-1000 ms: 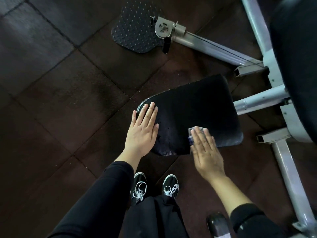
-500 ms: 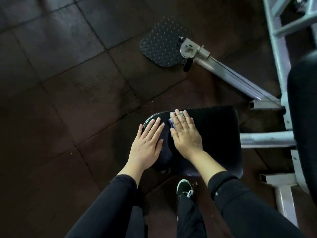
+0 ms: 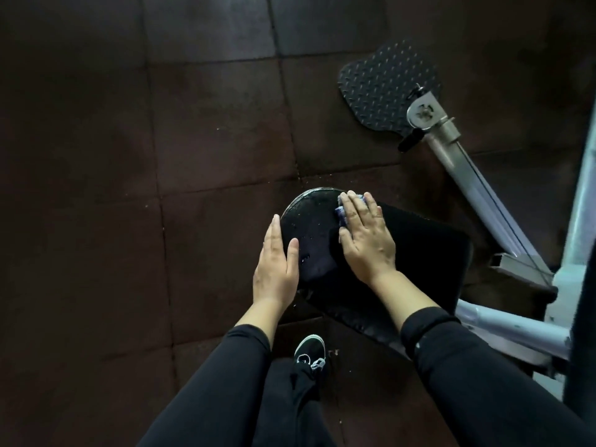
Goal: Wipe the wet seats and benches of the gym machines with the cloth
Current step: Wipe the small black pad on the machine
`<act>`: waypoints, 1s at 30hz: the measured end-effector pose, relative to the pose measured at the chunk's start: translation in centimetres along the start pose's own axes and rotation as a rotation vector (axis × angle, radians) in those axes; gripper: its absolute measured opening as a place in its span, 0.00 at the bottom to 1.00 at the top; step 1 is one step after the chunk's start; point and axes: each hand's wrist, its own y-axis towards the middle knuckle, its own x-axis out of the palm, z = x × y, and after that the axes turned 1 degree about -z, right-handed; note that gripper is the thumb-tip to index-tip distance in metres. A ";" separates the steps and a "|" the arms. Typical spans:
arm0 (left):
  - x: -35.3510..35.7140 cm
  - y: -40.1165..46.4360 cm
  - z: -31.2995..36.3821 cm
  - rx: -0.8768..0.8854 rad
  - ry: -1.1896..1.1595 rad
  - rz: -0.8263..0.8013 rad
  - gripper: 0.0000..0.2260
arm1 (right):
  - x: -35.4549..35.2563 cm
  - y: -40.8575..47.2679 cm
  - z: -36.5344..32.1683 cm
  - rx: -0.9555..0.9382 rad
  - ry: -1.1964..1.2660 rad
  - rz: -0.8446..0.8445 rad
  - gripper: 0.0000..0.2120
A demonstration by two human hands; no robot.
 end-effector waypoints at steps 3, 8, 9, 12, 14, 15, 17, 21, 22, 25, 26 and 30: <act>0.1 0.2 0.0 0.019 -0.049 0.007 0.26 | 0.2 0.8 -0.4 -0.010 -0.030 0.023 0.29; 0.4 0.6 0.0 0.024 -0.084 -0.003 0.25 | 0.1 5.0 -3.3 -0.058 -0.089 -0.045 0.27; 0.4 0.6 -0.1 0.027 -0.089 -0.001 0.25 | 0.3 5.6 -4.2 -0.091 -0.090 -0.065 0.26; 0.3 0.8 -0.5 0.018 -0.103 -0.008 0.24 | 1.0 5.3 -5.8 -0.314 -0.124 -0.085 0.24; 0.3 0.8 -0.7 0.032 -0.102 -0.014 0.24 | 1.1 3.7 -5.0 -0.437 -0.164 -0.079 0.22; 0.3 0.8 -0.8 0.039 -0.103 -0.014 0.24 | 0.9 2.8 -4.1 -0.462 -0.162 -0.082 0.22; 0.4 0.7 -0.6 0.045 -0.111 -0.014 0.24 | 0.2 1.6 -1.6 -0.478 -0.161 -0.087 0.22; 0.4 0.7 -0.4 0.031 -0.114 -0.029 0.24 | -1.3 2.5 2.7 -0.307 -0.182 -0.110 0.24; 0.4 0.7 -0.5 0.033 -0.113 -0.029 0.24 | -1.5 3.2 2.8 -0.222 -0.172 -0.111 0.25; 0.5 0.6 -0.4 0.037 -0.111 -0.027 0.24 | -1.0 5.5 0.8 -0.093 -0.150 -0.070 0.29; 0.5 0.6 -0.4 0.035 -0.112 -0.022 0.24 | -0.5 5.9 -0.4 -0.095 -0.152 -0.059 0.29; 0.5 0.7 -0.7 0.023 -0.106 -0.019 0.24 | 1.1 4.1 -3.9 -0.298 -0.185 -0.047 0.24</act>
